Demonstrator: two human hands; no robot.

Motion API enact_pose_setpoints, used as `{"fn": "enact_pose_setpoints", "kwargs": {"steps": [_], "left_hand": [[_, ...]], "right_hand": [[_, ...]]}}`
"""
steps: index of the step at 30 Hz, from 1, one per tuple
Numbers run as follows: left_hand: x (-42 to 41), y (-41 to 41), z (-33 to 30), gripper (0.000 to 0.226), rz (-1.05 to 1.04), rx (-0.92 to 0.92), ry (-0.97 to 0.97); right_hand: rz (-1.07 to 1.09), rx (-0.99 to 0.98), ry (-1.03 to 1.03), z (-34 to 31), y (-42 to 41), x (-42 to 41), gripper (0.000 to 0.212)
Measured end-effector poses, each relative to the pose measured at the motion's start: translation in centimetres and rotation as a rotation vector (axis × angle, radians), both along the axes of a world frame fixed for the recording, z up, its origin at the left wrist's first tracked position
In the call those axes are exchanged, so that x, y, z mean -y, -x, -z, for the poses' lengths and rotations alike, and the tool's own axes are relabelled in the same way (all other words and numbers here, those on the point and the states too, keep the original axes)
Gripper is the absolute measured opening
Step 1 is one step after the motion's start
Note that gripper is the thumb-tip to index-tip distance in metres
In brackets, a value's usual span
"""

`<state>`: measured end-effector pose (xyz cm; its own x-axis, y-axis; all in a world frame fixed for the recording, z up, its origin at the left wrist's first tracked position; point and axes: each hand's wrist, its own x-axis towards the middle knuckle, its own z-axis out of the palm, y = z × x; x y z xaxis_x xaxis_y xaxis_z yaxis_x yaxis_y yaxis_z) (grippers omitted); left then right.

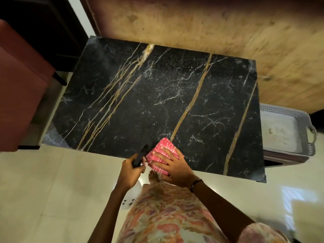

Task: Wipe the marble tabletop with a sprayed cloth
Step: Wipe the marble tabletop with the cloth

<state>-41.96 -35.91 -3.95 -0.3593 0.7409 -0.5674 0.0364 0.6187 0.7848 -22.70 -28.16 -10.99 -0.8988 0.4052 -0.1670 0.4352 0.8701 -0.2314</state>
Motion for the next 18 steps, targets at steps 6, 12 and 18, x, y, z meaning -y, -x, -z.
{"fn": "enact_pose_setpoints", "kwargs": {"steps": [6, 12, 18], "left_hand": [[-1.6, -2.2, -0.5, 0.024, 0.002, 0.027, -0.013], [-3.6, -7.5, -1.1, 0.026, 0.053, 0.039, -0.026], [-5.3, -13.7, -1.7, 0.028, 0.082, 0.057, -0.038]], "right_hand": [[0.226, 0.007, 0.054, -0.7, -7.5, -0.7, 0.057], [0.446, 0.081, 0.066, -1.1, -17.8, -0.9, 0.055], [0.630, 0.119, 0.061, -1.0, -26.9, -0.7, 0.055]]}}
